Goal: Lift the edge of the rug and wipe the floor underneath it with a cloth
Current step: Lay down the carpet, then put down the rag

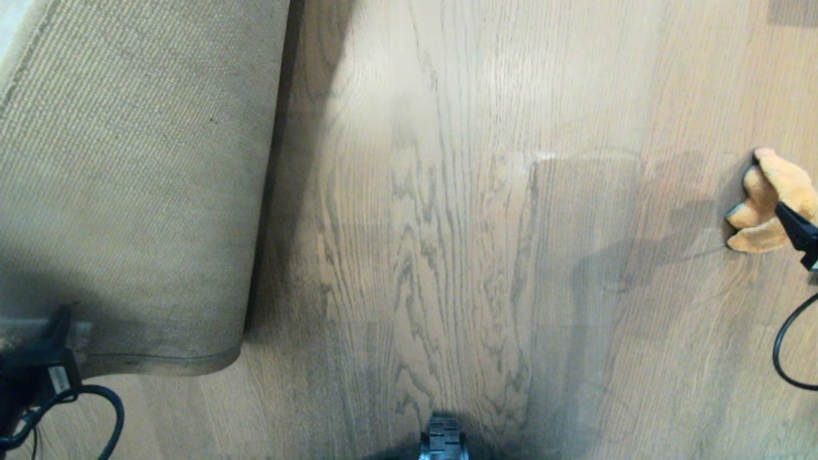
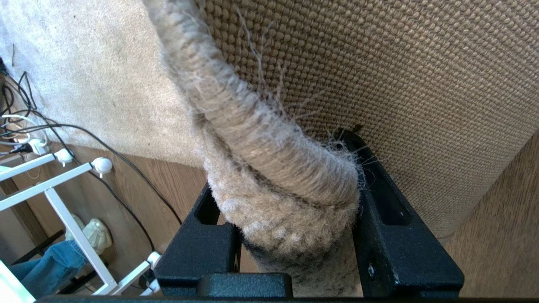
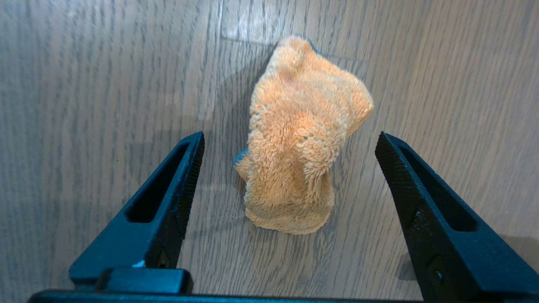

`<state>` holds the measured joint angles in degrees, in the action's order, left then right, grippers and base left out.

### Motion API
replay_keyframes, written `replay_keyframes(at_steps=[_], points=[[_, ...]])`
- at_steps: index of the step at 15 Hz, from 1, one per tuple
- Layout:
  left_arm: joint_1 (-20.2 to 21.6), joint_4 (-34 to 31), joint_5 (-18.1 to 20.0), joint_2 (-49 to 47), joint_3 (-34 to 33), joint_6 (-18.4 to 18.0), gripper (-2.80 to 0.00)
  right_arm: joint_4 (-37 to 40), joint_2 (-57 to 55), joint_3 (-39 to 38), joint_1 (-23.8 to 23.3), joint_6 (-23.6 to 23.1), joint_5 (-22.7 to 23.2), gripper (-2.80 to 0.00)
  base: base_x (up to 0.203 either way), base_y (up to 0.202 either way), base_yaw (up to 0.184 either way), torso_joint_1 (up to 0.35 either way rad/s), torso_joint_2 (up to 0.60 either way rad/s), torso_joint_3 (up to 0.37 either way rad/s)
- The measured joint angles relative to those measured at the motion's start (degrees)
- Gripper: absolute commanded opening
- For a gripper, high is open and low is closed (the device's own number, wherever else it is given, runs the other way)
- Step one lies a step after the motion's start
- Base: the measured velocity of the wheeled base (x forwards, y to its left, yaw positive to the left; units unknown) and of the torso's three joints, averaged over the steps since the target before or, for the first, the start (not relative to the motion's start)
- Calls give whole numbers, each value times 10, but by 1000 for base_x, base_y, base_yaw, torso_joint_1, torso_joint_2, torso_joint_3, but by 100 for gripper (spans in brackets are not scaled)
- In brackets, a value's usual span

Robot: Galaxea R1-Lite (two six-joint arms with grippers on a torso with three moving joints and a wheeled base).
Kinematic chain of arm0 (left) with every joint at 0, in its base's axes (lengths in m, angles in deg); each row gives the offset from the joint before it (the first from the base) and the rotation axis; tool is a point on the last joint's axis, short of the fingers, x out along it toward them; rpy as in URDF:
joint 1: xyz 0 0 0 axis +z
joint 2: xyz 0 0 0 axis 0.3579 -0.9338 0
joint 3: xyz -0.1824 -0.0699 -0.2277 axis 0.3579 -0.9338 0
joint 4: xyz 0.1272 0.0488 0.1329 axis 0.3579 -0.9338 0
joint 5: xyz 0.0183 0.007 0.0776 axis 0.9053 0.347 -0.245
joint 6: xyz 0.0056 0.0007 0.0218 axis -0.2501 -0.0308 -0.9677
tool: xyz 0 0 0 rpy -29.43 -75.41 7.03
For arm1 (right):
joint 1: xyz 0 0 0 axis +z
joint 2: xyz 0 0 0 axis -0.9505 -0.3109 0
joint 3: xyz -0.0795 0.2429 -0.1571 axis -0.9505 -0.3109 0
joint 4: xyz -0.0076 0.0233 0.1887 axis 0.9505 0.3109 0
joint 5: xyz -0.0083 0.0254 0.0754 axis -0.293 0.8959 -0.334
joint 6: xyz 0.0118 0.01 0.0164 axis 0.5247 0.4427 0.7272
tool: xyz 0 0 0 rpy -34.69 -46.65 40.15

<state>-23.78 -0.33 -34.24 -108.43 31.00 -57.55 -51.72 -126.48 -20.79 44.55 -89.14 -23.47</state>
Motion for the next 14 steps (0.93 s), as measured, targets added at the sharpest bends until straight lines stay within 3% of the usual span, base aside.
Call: replay_keyframes(at_steps=[4,5,14], points=[[0,0,0,0,0,0,-280,0,41,-51,0,0,4,0,0,0,0,0,0,0],[0,0,0,0,0,0,-280,0,49,-61,0,0,12,-280,0,0,0,0,0,0],[2,1,-2,1,1,0,-280,4,131,-128,0,8,118,-280,0,0,0,0,0,0]])
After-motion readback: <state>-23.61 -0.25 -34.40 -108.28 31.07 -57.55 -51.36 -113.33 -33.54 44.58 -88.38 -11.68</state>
